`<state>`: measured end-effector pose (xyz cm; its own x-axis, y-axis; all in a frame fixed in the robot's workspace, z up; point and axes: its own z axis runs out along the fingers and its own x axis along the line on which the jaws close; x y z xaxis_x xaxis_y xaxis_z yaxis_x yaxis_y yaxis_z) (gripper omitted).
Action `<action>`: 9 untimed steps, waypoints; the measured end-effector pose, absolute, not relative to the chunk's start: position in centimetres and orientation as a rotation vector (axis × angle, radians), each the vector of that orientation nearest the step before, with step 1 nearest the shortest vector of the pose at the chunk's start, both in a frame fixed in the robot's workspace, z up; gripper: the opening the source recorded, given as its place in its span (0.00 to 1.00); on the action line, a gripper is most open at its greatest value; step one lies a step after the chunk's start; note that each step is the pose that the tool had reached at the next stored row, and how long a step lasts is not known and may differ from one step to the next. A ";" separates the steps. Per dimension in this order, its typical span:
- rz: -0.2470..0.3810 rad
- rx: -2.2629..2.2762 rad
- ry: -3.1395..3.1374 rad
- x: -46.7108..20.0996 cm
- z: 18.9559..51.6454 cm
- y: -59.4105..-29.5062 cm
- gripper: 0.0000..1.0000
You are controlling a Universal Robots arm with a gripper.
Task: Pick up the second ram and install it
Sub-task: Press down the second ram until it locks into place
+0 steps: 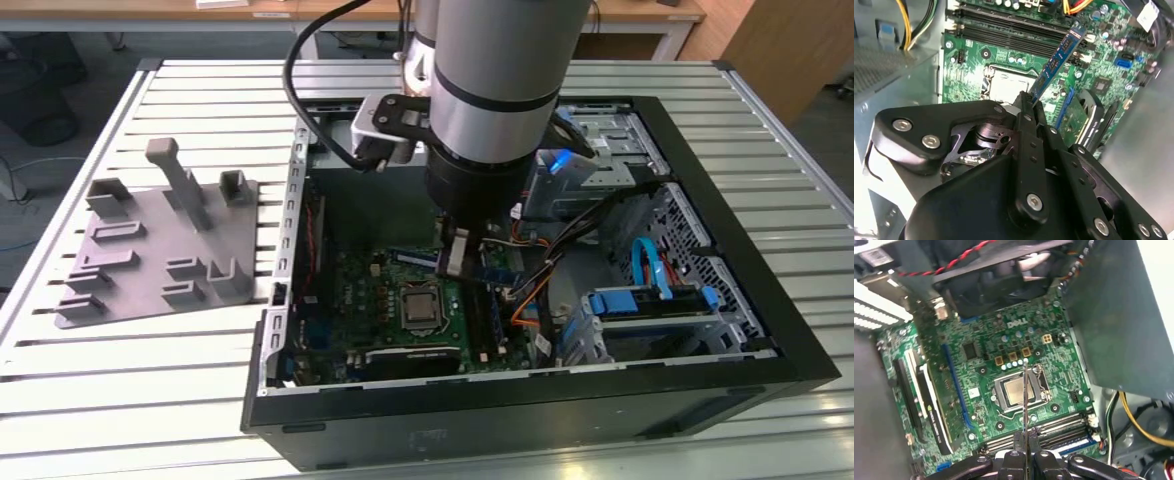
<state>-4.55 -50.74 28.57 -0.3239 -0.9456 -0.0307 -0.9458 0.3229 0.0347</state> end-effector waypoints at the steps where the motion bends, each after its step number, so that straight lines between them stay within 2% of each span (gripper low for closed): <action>1: 0.072 -1.801 2.567 -4.6 28.6 -50.7 0.14; 9: 0.071 -1.607 2.688 -4.6 28.5 -50.7 0.14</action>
<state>-4.55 -50.74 28.51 -0.4735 -0.8802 -0.0307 -0.8806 0.4725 0.0347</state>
